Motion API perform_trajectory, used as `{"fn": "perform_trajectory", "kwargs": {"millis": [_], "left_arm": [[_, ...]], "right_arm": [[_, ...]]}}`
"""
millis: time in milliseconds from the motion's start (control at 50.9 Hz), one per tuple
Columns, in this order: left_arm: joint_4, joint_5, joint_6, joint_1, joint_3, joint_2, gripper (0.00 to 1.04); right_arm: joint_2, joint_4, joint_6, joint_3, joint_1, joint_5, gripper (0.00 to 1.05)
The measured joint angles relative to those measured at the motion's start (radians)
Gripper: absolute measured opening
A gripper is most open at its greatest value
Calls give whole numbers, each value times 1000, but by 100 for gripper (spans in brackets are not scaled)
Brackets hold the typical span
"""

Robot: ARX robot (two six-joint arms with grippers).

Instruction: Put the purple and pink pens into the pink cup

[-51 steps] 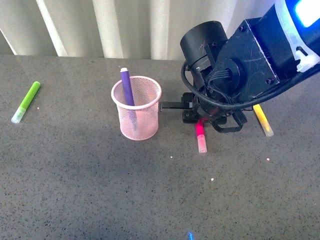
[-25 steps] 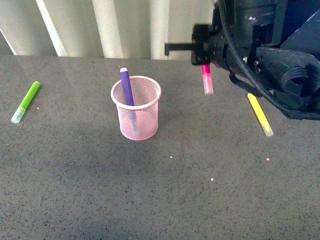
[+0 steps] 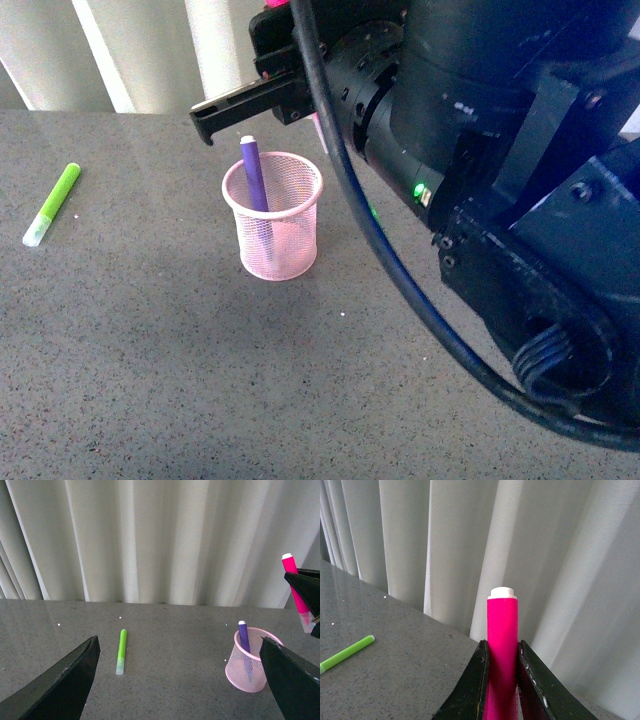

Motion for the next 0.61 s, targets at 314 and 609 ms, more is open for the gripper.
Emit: {"fn": "perform_trajectory", "kwargs": {"millis": [314,609], "left_arm": [[0,0,0,0,0,0,98],[0,0,0,0,0,0,98]], "right_arm": [[101,14,-8,87,43,-3,12],[186,-49,1,226,56,26,11]]}}
